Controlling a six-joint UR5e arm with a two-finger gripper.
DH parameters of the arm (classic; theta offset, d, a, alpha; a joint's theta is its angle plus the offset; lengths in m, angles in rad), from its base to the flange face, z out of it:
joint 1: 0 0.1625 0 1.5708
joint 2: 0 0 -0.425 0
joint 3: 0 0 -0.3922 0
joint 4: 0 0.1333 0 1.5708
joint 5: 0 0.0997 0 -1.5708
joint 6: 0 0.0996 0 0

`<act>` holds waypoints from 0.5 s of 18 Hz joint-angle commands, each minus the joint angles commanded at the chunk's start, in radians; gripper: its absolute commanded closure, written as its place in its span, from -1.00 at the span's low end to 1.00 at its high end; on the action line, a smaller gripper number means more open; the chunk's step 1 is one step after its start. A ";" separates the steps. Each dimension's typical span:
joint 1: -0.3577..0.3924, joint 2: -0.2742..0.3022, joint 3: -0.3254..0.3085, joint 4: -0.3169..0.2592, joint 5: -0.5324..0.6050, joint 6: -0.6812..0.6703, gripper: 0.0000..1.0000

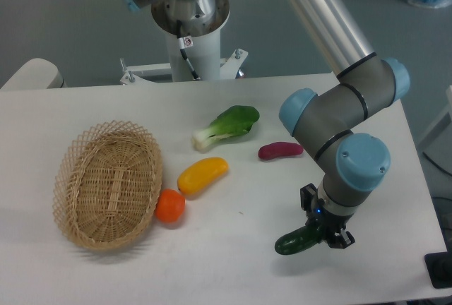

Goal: Place the cucumber on the table

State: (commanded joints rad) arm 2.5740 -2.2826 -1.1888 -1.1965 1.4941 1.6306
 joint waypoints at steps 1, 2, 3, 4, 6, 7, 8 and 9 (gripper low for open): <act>0.000 0.000 0.000 0.000 0.000 0.002 0.85; 0.000 0.000 0.000 0.002 0.000 0.003 0.85; 0.000 0.000 0.000 0.000 0.000 0.003 0.85; 0.000 0.002 0.000 -0.002 -0.002 0.003 0.84; 0.000 0.003 0.000 -0.006 0.000 0.002 0.83; 0.000 0.005 -0.008 -0.008 0.000 0.002 0.85; 0.000 0.005 -0.015 -0.003 -0.002 0.003 0.89; 0.006 0.011 -0.023 -0.008 -0.003 0.003 0.89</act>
State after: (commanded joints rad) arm 2.5801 -2.2719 -1.2118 -1.2041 1.4910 1.6337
